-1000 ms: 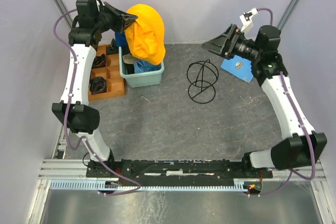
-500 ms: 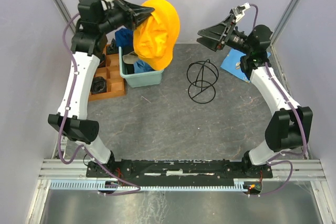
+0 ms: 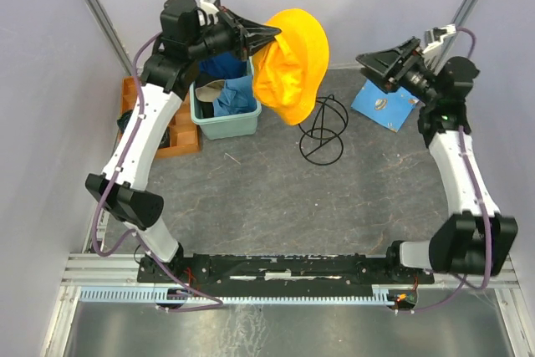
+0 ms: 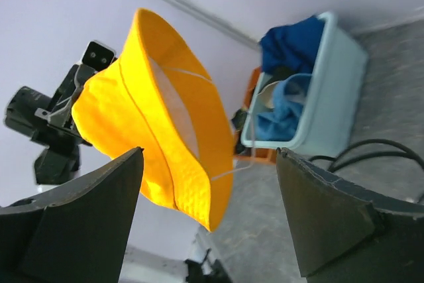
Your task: Stack the hats
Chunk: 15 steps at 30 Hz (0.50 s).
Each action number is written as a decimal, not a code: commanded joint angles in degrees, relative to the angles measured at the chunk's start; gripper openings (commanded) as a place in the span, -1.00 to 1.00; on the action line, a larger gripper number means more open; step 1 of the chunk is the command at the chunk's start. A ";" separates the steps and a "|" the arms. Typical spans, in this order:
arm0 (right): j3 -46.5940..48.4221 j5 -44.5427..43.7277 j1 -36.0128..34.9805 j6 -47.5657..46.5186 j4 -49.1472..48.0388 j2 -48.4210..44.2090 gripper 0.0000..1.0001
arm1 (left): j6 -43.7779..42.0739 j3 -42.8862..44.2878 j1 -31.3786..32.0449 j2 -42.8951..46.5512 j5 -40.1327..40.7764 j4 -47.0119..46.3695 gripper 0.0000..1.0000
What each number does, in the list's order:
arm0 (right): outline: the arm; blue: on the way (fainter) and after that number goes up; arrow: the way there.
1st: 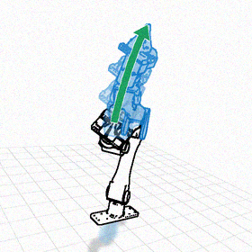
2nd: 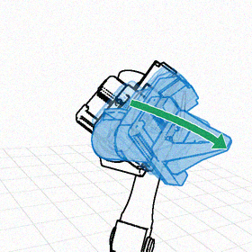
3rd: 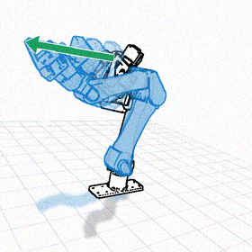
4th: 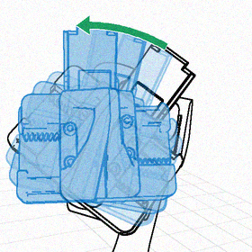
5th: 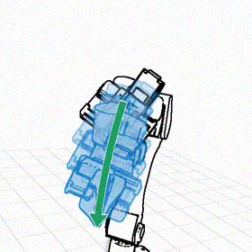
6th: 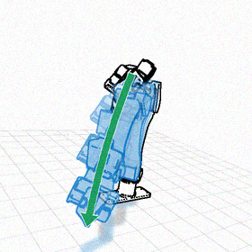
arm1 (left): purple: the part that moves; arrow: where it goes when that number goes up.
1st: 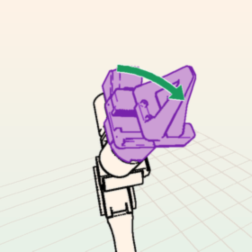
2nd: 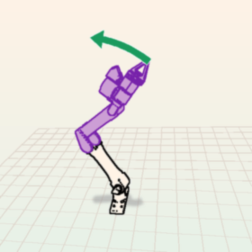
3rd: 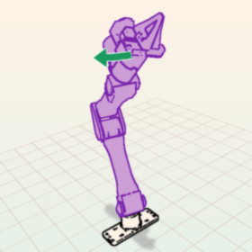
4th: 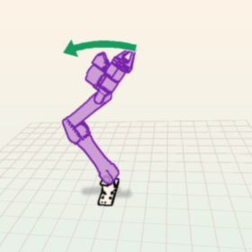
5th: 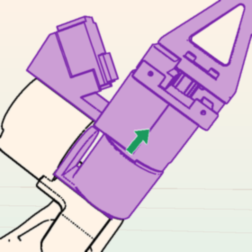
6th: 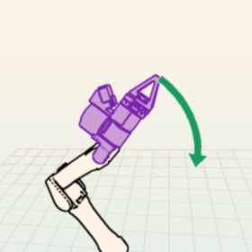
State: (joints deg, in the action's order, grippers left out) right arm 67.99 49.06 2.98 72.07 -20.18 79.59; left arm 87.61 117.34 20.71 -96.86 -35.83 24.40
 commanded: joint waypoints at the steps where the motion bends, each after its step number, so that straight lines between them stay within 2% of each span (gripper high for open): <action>1: 5.00 -7.44 0.77 -25.56 28.69 -7.80 0.79 | 2.43 1.73 3.33 -2.31 -0.16 -3.46 -0.94; 2: 6.63 -9.78 0.98 -30.62 37.23 -7.94 0.80 | 2.31 2.04 4.16 -2.96 -0.18 -3.45 -0.94; 4: 8.44 -13.49 1.59 -35.74 43.91 -8.19 0.81 | 2.30 2.67 5.76 -4.48 -0.16 -3.46 -0.94; 9: 8.54 -15.73 3.36 -36.22 47.09 -9.20 0.81 | 0.60 5.90 8.08 -7.89 0.32 -0.14 -0.94; 15: 9.14 -16.92 4.10 -37.28 49.28 -11.47 0.81 | -2.11 1.53 8.85 -8.64 0.89 0.56 -0.94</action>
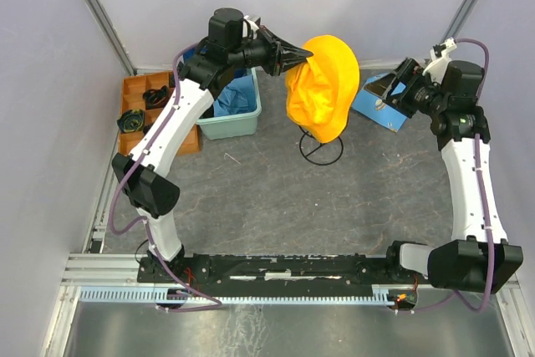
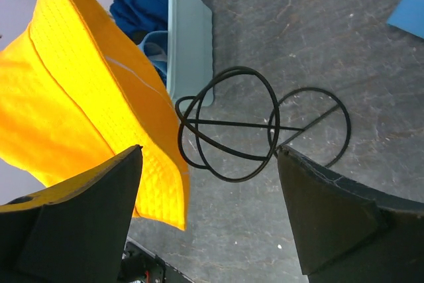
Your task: Stack the hats
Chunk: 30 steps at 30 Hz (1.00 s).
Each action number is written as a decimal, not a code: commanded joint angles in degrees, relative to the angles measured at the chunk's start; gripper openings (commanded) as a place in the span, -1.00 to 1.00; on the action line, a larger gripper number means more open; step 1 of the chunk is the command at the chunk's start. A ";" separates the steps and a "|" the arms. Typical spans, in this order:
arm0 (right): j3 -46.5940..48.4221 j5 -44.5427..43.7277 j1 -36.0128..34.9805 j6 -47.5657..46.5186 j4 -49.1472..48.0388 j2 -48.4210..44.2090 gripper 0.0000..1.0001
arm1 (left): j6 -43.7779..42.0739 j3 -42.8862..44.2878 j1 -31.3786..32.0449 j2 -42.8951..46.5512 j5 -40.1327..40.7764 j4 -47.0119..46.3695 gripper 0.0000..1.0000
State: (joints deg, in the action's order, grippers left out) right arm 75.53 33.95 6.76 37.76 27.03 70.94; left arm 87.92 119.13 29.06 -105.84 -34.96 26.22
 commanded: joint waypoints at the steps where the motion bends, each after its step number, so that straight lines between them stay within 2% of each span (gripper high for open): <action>1: 1.42 -1.80 0.33 -2.91 2.11 -3.01 0.81 | -2.82 -0.56 0.54 0.17 0.17 -1.26 -0.94; 14: -2.82 -1.51 0.99 -1.34 1.53 -4.12 0.82 | -5.91 -0.29 3.43 -5.67 -0.15 -0.13 -0.94; 20: -8.38 2.59 2.33 3.87 -4.88 -3.81 0.82 | -7.39 -0.81 4.42 -7.98 -0.01 -0.31 -0.92; 24: -13.41 6.01 3.22 7.98 -10.70 -2.93 0.82 | -8.55 0.11 4.59 -9.54 -0.12 -0.45 -0.69; 26: -16.44 7.52 3.51 10.57 -15.42 -2.25 0.82 | -8.60 0.94 4.88 -10.23 0.04 -0.47 -0.51; 30: -22.15 9.79 4.14 14.34 -25.70 -0.35 0.82 | -8.29 2.59 5.04 -11.33 -0.10 -1.14 -0.27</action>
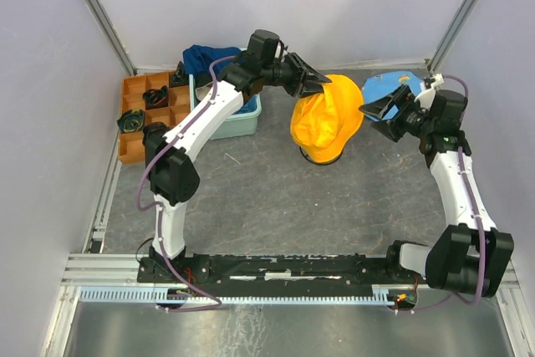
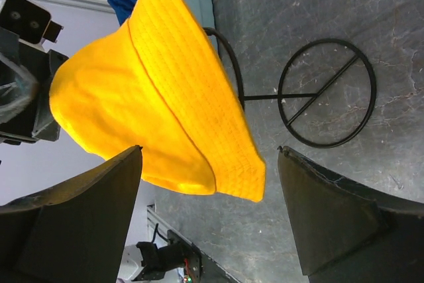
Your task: Stack the hats
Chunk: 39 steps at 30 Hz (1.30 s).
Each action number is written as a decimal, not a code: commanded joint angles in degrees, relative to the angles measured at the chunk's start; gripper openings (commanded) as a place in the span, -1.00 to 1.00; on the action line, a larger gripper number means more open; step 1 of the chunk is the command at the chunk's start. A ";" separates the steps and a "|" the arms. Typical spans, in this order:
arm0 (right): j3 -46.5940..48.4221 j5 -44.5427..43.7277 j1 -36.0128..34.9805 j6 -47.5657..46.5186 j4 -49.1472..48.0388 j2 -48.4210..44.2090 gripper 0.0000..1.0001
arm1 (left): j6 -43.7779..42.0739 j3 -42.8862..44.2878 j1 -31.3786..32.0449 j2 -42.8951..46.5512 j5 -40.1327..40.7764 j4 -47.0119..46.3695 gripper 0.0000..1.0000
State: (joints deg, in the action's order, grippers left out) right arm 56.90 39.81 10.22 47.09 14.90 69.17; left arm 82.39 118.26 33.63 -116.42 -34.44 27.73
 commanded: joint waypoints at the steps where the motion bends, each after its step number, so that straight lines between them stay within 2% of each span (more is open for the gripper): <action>1: -4.91 4.46 0.75 5.75 -16.73 2.05 0.82 | -2.61 3.76 0.47 -0.85 -0.51 -2.95 -0.23; 5: -9.06 6.83 0.79 10.96 -29.20 5.30 0.82 | -2.14 5.42 0.31 -1.38 -0.50 -3.54 0.12; 6: -10.22 7.34 0.84 12.55 -32.49 5.85 0.82 | -1.96 5.85 0.34 -1.62 -0.61 -3.86 0.28; 7: -11.10 7.76 0.85 13.88 -34.83 6.29 0.82 | -1.70 6.25 0.30 -1.88 -0.75 -4.12 0.37; 15: -16.17 8.95 0.81 18.36 -45.50 10.38 0.79 | -0.46 8.19 0.31 -3.86 -0.81 -5.40 0.49; 20: -17.92 8.18 0.85 18.37 -48.77 14.63 0.68 | -0.46 9.90 -0.59 -4.02 -0.51 -5.60 0.49; 22: -18.45 8.26 0.85 19.19 -51.47 16.50 0.53 | -0.68 9.54 -1.11 -3.47 -0.45 -5.58 0.49; 27: -19.32 7.73 0.87 20.18 -53.82 18.35 -0.23 | -2.35 8.93 -2.87 -2.15 -0.16 -4.27 0.50; 33: -18.72 6.95 1.00 18.28 -51.14 20.15 -0.54 | -6.43 6.87 -5.70 0.44 0.49 -1.37 0.49; 37: -17.66 6.52 0.96 16.26 -48.33 22.76 -0.85 | -8.75 2.99 -7.12 3.15 0.90 -0.90 0.49; 39: -17.14 6.35 0.97 14.92 -46.64 23.82 -0.91 | -9.73 0.47 -7.71 4.74 1.11 -0.79 0.49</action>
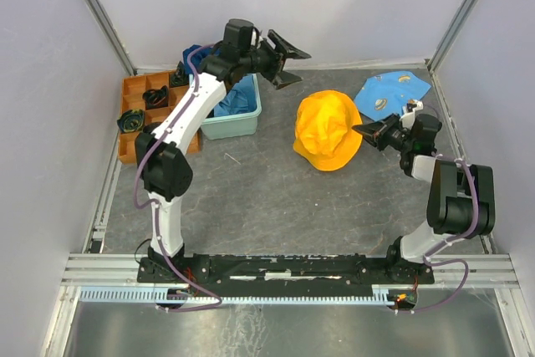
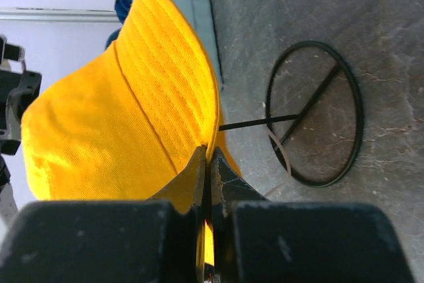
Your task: Stack the hats
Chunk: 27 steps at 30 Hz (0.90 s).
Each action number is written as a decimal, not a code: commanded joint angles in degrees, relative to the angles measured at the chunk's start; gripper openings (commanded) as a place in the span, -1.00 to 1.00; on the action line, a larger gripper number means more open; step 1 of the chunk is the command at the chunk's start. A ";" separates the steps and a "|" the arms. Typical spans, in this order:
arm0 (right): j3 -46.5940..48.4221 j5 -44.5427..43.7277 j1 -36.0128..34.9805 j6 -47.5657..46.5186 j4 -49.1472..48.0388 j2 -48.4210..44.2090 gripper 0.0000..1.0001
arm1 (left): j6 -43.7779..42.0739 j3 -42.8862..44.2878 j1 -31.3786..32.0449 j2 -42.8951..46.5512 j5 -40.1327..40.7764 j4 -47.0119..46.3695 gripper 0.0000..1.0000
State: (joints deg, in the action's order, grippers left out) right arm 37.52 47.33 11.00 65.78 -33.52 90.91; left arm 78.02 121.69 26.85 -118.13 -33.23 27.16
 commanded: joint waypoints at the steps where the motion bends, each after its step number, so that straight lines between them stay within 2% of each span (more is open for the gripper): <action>1: 2.55 -1.33 0.15 -4.66 3.04 2.68 -0.95 | -5.71 -4.00 -1.32 7.02 -0.08 -0.28 0.50; 4: 3.52 -2.37 0.10 -8.15 7.53 3.86 -0.96 | -6.77 -6.56 -2.04 8.70 0.15 -0.46 0.50; 7: 4.59 -3.45 -0.17 -11.02 11.51 4.56 -0.87 | -7.97 -7.96 -2.66 9.71 0.10 -0.19 0.49; 11: 5.97 -6.17 -0.86 -15.81 18.07 4.79 -0.84 | -10.81 -10.13 -3.65 11.41 0.32 0.72 0.49; 15: 6.11 -6.90 -1.28 -16.58 18.45 5.60 -0.80 | -12.36 -17.64 -4.87 14.61 -0.11 -0.80 0.50; 18: 6.69 -7.26 -1.73 -17.02 19.32 5.21 -0.60 | -13.72 -23.12 -5.83 17.08 -0.29 -2.10 0.49; 20: 7.07 -7.72 -1.84 -17.35 20.40 3.86 -0.26 | -15.56 -25.64 -6.55 18.35 0.25 -1.79 0.50; 27: 8.64 -13.11 -1.84 -20.18 28.68 -6.88 0.13 | -19.98 -29.45 -10.94 21.73 2.14 0.23 0.50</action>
State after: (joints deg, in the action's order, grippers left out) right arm 42.96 38.04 9.21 48.64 -8.51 91.55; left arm 63.24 93.27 18.50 -101.43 -31.73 28.14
